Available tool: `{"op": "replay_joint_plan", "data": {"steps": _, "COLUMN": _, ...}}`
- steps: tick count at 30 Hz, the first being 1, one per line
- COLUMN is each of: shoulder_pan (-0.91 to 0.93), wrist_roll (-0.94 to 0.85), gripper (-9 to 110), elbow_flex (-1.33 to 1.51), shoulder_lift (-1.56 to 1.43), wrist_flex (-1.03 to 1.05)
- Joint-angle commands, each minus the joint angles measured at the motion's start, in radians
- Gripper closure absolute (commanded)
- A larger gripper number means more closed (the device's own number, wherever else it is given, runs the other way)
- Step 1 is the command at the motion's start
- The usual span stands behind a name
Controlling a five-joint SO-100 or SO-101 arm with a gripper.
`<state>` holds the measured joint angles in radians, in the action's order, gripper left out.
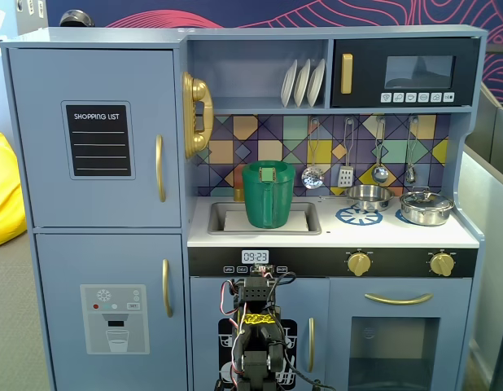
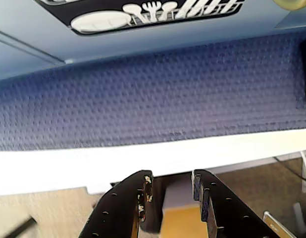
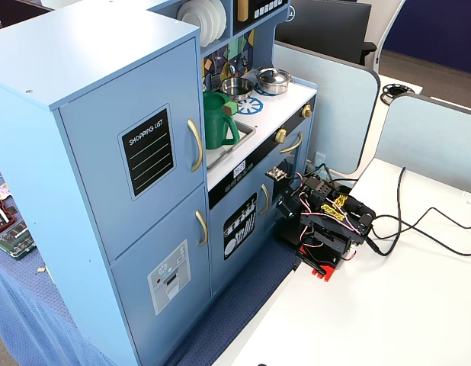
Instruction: Open the left cabinet door
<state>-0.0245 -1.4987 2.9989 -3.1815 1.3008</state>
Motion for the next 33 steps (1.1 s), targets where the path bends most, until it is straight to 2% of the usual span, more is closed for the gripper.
{"op": "replay_joint_plan", "data": {"steps": 1, "shoulder_pan": -0.052, "wrist_roll": 0.002, "gripper": 101, "elbow_flex": -0.008, "shoulder_lift": 0.005, "wrist_flex": -0.233}}
{"op": "replay_joint_plan", "data": {"steps": 6, "shoulder_pan": -0.137, "wrist_roll": -0.109, "gripper": 101, "elbow_flex": -0.017, "shoulder_lift": 0.006, "wrist_flex": -0.597}}
{"op": "replay_joint_plan", "data": {"steps": 9, "shoulder_pan": -0.215, "wrist_roll": -0.156, "gripper": 101, "elbow_flex": -0.054, "shoulder_lift": 0.006, "wrist_flex": -0.710}}
{"op": "replay_joint_plan", "data": {"steps": 14, "shoulder_pan": -0.351, "wrist_roll": -0.117, "gripper": 100, "elbow_flex": -0.183, "shoulder_lift": 0.006, "wrist_flex": -0.801}}
{"op": "replay_joint_plan", "data": {"steps": 23, "shoulder_pan": -0.523, "wrist_roll": -0.175, "gripper": 96, "elbow_flex": -0.482, "shoulder_lift": 0.137, "wrist_flex": -0.890}}
{"op": "replay_joint_plan", "data": {"steps": 33, "shoulder_pan": -0.569, "wrist_roll": -0.066, "gripper": 78, "elbow_flex": -0.810, "shoulder_lift": 0.440, "wrist_flex": -1.019}}
